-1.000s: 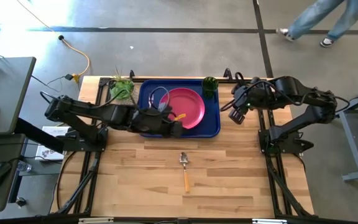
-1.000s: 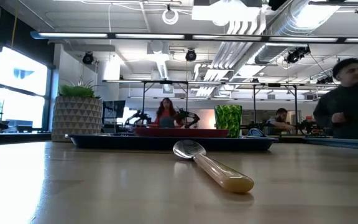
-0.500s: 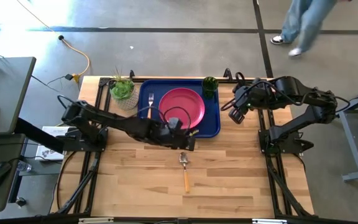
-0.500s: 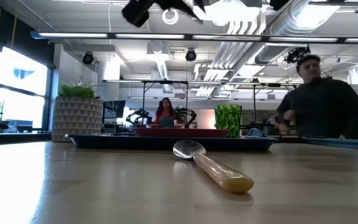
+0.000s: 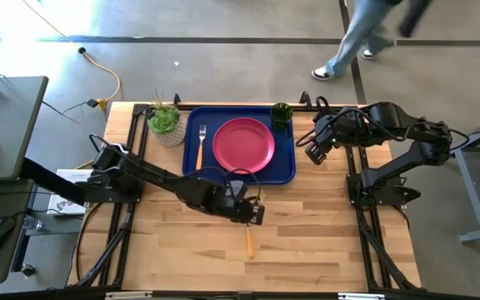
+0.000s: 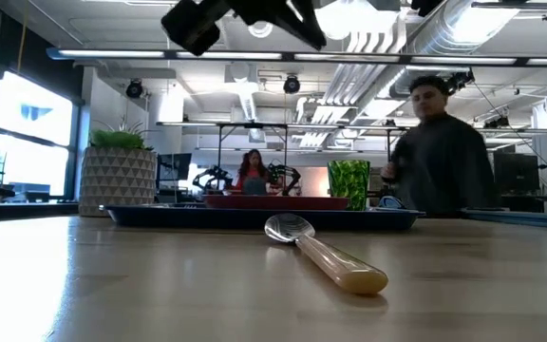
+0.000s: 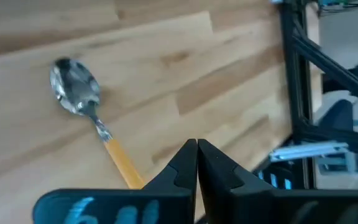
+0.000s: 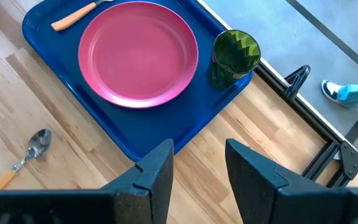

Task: Pick and place plate/cup/fork/spoon on tray
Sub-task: Put the orange spoon on the left of the pink plate on the blue tray

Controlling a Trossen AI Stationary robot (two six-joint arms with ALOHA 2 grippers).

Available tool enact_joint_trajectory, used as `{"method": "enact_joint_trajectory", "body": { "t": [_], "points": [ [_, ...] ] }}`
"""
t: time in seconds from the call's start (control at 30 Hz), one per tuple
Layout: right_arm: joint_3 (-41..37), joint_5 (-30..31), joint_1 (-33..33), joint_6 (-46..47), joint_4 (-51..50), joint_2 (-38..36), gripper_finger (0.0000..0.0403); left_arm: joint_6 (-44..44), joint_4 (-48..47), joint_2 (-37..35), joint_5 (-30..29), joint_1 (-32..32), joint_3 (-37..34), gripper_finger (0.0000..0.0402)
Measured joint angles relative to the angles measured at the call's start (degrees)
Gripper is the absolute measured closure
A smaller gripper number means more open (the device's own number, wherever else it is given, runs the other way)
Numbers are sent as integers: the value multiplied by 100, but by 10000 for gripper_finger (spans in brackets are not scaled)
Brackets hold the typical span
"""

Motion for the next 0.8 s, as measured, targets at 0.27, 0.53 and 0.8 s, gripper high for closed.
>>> {"method": "enact_joint_trajectory", "body": {
  "t": [0.27,0.53,0.8],
  "points": [
    [0,1,0,199,1,0,265,-7,239,-2,53,-201,266,401],
    [0,-179,15,491,0,0,265,347,-236,-4,-209,-226,516,401],
    [2,-266,15,582,0,0,265,849,-238,0,-628,-216,514,401]
  ]
}}
